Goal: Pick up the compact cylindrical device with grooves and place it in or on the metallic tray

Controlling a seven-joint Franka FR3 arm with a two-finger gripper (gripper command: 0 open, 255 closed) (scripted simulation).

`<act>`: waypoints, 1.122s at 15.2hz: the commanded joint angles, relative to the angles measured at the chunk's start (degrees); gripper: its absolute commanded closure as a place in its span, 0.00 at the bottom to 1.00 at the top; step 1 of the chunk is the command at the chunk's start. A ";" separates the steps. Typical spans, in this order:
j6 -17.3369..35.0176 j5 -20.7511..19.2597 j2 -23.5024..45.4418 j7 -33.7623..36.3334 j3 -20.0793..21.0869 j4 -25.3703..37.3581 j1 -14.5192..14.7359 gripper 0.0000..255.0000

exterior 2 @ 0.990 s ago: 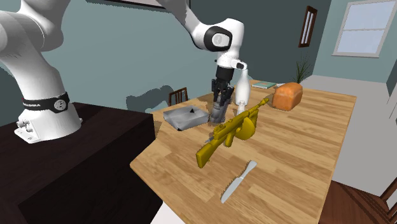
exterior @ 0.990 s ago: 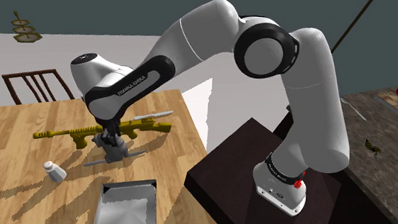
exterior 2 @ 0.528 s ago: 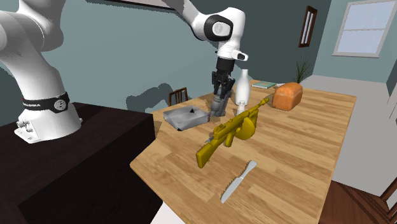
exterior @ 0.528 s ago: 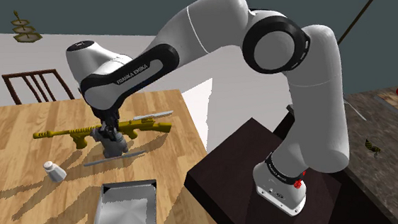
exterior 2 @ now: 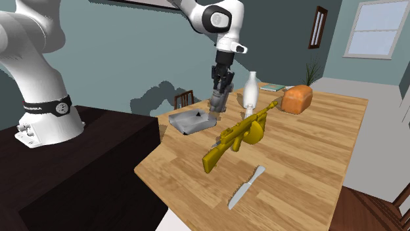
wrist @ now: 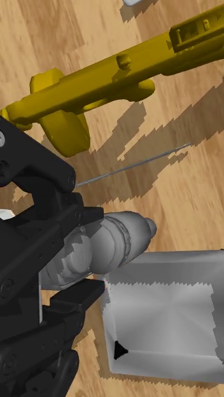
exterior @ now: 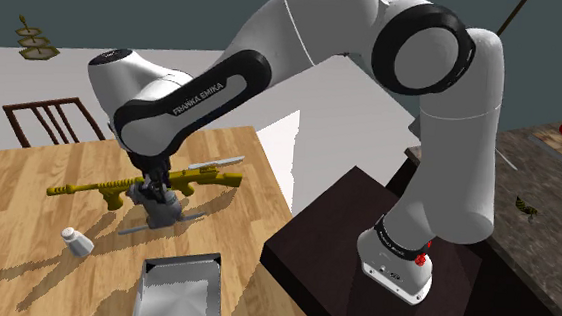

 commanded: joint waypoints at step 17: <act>7.49 4.64 -15.30 12.74 6.98 -21.45 7.10 1.00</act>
